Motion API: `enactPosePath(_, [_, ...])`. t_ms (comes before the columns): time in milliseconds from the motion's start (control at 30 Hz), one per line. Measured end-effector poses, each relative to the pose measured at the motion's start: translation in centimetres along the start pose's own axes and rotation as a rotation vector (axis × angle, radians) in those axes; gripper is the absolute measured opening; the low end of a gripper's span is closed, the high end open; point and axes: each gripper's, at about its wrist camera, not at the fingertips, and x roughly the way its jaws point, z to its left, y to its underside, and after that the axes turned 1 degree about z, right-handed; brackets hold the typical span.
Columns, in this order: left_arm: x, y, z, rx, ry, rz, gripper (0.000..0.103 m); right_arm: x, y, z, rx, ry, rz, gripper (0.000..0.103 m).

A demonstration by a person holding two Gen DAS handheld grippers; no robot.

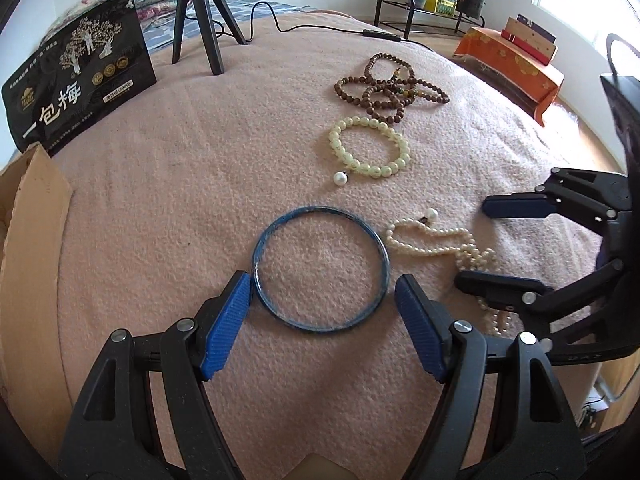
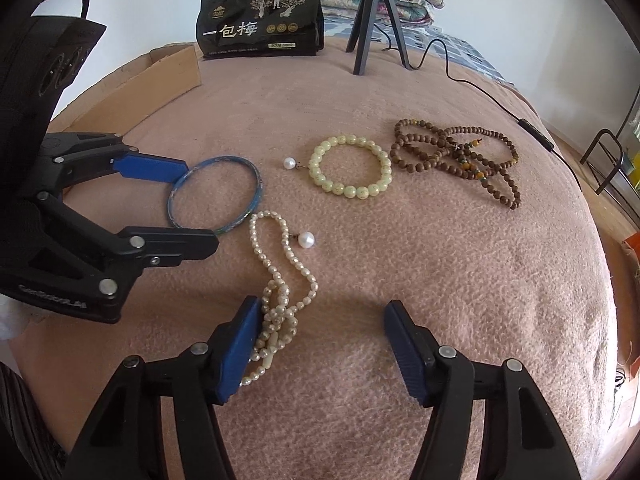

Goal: Organize jewelry
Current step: 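Close left gripper on the bangle rim while right gripper grasps the pearl necklace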

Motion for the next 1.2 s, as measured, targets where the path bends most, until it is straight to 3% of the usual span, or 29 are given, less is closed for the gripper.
enactPosePath(333, [0.5, -0.4, -0.2, 0.014, -0.029, -0.023, 0.076, -0.1, 0.0, 0.0, 0.002, -0.008, -0.004, 0.062])
enactPosePath(767, [-0.5, -0.3, 0.3, -0.034, -0.036, -0.046, 0.075, -0.9, 0.2, 0.4, -0.002, -0.048, -0.001, 0.009])
enactPosePath(1200, [-5.3, -0.2, 1.8, -0.109, -0.040, -0.122, 0.075, -3.9, -0.2, 0.4, 0.022, -0.038, -0.051, 0.006])
